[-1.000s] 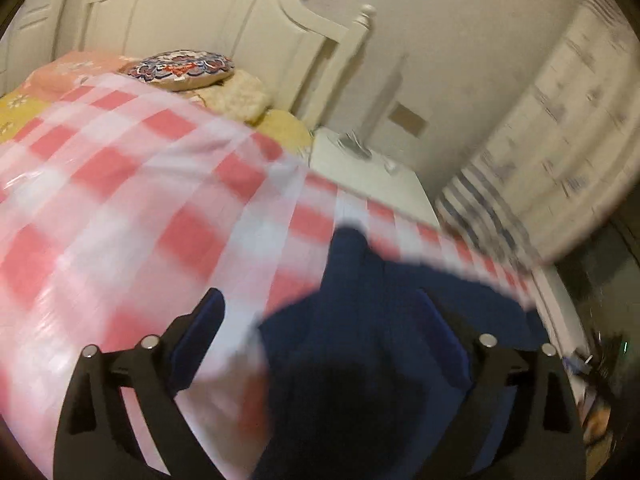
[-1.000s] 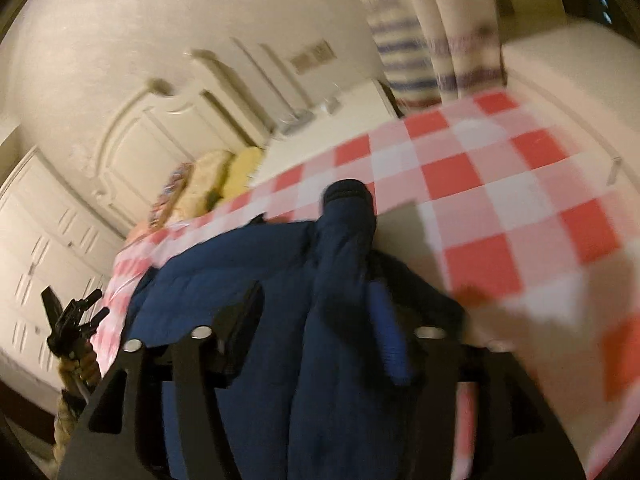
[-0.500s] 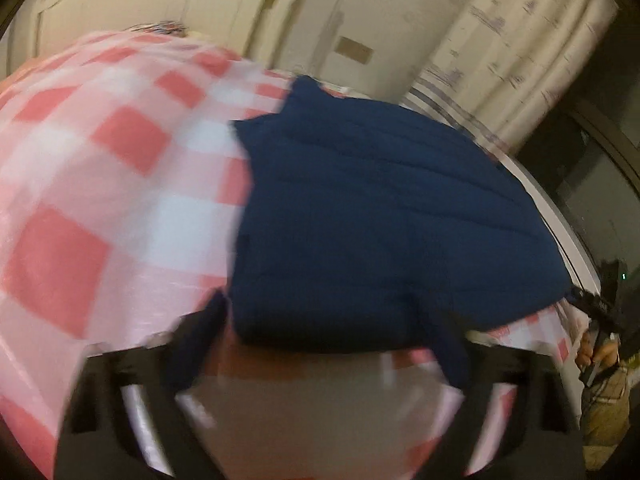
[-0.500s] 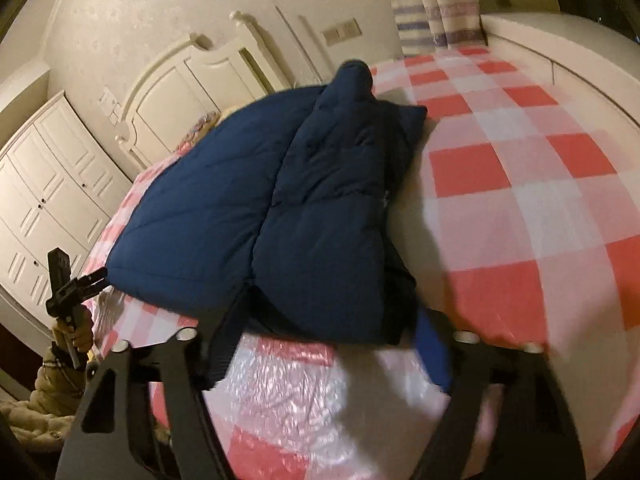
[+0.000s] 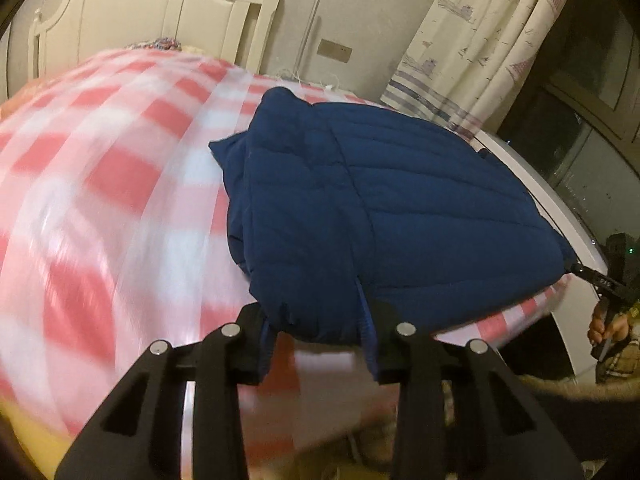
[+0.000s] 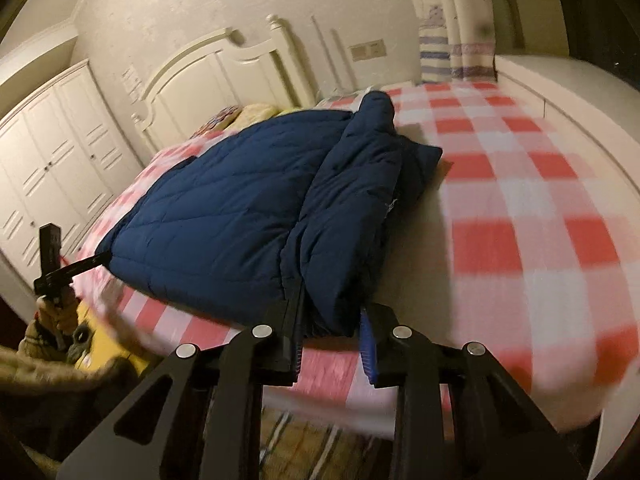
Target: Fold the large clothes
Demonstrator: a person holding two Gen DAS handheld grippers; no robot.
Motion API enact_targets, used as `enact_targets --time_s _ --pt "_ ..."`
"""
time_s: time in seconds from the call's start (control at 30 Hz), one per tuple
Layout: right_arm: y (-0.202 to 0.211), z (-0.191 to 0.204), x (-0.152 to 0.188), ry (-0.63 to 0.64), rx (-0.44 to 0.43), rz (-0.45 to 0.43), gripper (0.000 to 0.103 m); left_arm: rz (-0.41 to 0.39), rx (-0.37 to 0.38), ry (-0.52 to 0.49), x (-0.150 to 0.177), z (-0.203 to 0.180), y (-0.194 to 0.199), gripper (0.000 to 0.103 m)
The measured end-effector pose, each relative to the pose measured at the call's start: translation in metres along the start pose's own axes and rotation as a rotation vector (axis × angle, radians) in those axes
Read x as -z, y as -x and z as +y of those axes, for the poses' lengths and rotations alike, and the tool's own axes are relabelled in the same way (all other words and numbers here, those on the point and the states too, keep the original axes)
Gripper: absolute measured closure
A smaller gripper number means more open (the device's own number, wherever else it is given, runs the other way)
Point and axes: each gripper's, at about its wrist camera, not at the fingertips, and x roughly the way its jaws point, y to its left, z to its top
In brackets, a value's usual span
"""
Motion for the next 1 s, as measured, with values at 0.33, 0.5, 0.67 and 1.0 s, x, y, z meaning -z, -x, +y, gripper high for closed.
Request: enact_targets --time_s 0.33,0.5,0.67,1.0 --pt "0.065 0.001 -0.007 0.012 0.114 -0.072 0.04 -0.289 -0.112 -0.05 -0.023 -0.002 0.093 0.003" --pt "0.085 0.055 -0.082 0.145 0.106 -0.28 0.014 -0.437 -0.26 -0.055 -0.111 -0.059 0.106 0.003" --pt "0.036 0.129 -0.151 0.266 0.134 -0.326 0.021 -0.371 -0.328 -0.167 -0.178 -0.134 0.044 0.002" --pt "-0.173 0.132 -0.18 0.272 0.234 0.091 0.055 0.018 -0.495 -0.329 -0.182 -0.144 -0.189 0.002"
